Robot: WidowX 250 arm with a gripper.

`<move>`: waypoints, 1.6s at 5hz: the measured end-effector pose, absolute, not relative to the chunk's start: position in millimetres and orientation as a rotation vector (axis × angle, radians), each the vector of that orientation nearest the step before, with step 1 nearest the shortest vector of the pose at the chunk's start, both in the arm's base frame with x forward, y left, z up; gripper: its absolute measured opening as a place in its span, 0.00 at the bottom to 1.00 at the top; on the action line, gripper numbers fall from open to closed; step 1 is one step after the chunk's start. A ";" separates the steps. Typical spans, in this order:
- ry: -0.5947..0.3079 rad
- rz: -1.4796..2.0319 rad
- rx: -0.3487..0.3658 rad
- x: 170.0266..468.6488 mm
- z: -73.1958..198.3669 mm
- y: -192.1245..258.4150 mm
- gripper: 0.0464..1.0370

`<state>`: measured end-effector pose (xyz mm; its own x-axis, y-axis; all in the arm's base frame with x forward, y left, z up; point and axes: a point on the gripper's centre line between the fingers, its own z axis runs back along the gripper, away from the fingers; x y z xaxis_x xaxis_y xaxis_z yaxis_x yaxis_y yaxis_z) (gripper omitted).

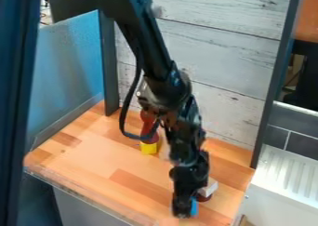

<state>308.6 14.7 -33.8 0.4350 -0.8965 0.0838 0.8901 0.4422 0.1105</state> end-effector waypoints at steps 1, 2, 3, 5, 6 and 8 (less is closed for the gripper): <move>-0.185 -1.069 0.041 320.7 -12.8 15.8 0.52; -0.216 -1.023 0.031 332.4 3.7 19.7 0.52; -0.242 -0.991 0.038 344.8 13.7 21.0 0.52; -0.199 -0.968 0.032 354.2 -3.3 16.2 0.52; -0.205 -0.956 0.034 356.5 -1.7 15.3 0.52; -0.206 -0.957 0.025 356.7 -2.2 7.0 0.52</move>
<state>356.7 7.0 -2.2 0.5575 -0.8138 0.1638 0.8090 0.5769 0.1127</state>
